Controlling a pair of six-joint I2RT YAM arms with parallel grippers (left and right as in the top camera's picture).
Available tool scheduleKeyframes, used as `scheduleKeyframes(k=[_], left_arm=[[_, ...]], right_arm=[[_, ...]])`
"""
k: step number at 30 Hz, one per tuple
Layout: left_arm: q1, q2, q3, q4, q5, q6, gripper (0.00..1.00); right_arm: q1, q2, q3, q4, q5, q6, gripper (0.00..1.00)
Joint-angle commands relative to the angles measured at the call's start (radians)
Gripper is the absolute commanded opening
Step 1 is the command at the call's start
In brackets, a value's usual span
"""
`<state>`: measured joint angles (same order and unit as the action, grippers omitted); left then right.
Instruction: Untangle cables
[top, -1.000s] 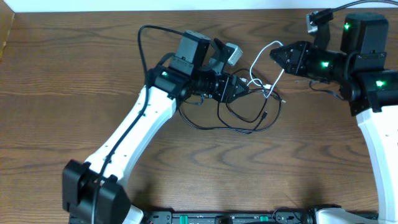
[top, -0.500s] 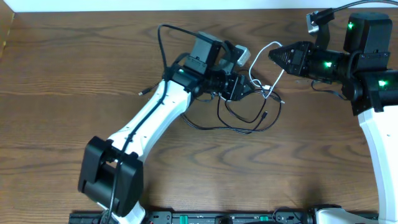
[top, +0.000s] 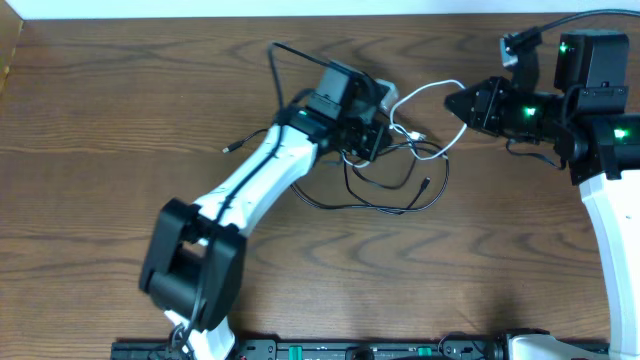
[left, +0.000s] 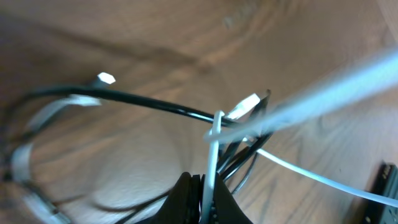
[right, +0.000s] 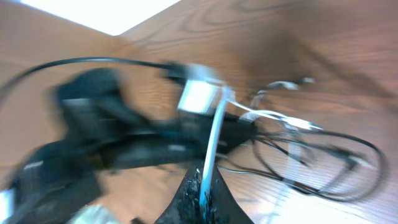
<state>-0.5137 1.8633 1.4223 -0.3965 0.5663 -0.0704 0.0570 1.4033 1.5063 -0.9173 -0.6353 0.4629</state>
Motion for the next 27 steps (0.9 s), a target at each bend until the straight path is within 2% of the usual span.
scheduleKeyframes(k=[1,7,13,15,18,21,22,24,27], left_arm=[[0.037,-0.141,-0.001,-0.008,-0.048,0.010,0.07],[0.046,-0.336,-0.001,-0.037,-0.048,0.010,0.07],[0.046,-0.470,-0.001,-0.039,-0.048,-0.017,0.07],[0.046,-0.500,-0.001,-0.039,-0.048,-0.023,0.07],[0.046,-0.537,-0.001,-0.034,-0.048,-0.048,0.07],[0.046,-0.560,-0.001,-0.024,-0.048,-0.072,0.08],[0.046,-0.566,-0.001,-0.021,-0.048,-0.079,0.07],[0.046,-0.574,-0.001,-0.011,-0.048,-0.102,0.08],[0.046,-0.578,-0.001,0.009,-0.047,-0.127,0.07]], right_arm=[[-0.011,-0.010,0.006,-0.022,0.177,-0.019,0.01],[-0.011,0.004,-0.064,-0.019,0.398,-0.013,0.01],[-0.011,0.066,-0.121,-0.023,0.533,-0.005,0.01],[-0.011,0.095,-0.128,-0.026,0.543,-0.008,0.05],[-0.010,0.147,-0.128,-0.029,0.523,-0.025,0.25],[-0.011,0.177,-0.128,-0.016,0.432,-0.093,0.62],[-0.010,0.181,-0.128,-0.009,0.396,-0.122,0.68],[-0.010,0.183,-0.128,0.006,0.314,-0.196,0.75],[-0.010,0.180,-0.128,0.024,0.204,-0.291,0.76]])
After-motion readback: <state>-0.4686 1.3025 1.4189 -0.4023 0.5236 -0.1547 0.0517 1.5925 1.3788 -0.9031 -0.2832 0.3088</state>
